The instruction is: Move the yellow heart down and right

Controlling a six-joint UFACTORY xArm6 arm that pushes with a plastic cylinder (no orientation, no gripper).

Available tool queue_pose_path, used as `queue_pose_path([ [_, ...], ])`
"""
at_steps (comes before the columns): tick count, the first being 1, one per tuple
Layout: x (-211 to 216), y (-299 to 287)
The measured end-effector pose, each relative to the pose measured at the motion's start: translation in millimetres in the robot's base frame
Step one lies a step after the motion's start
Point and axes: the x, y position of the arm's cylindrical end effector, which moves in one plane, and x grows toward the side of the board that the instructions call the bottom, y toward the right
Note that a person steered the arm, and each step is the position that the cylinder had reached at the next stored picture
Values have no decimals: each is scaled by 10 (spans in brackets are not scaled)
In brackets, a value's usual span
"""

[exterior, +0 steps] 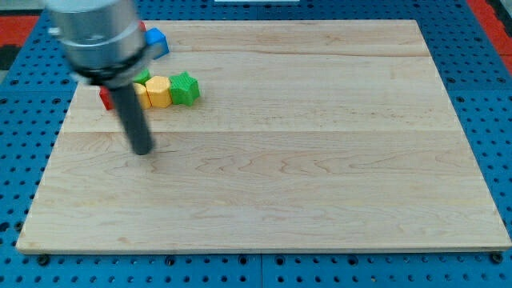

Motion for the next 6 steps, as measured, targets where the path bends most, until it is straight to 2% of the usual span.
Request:
queue_pose_path([
  [1,-1,-843],
  [2,-157,-1117],
  [4,-235,-1117],
  [5,-414,-1118],
  [6,-820,-1116],
])
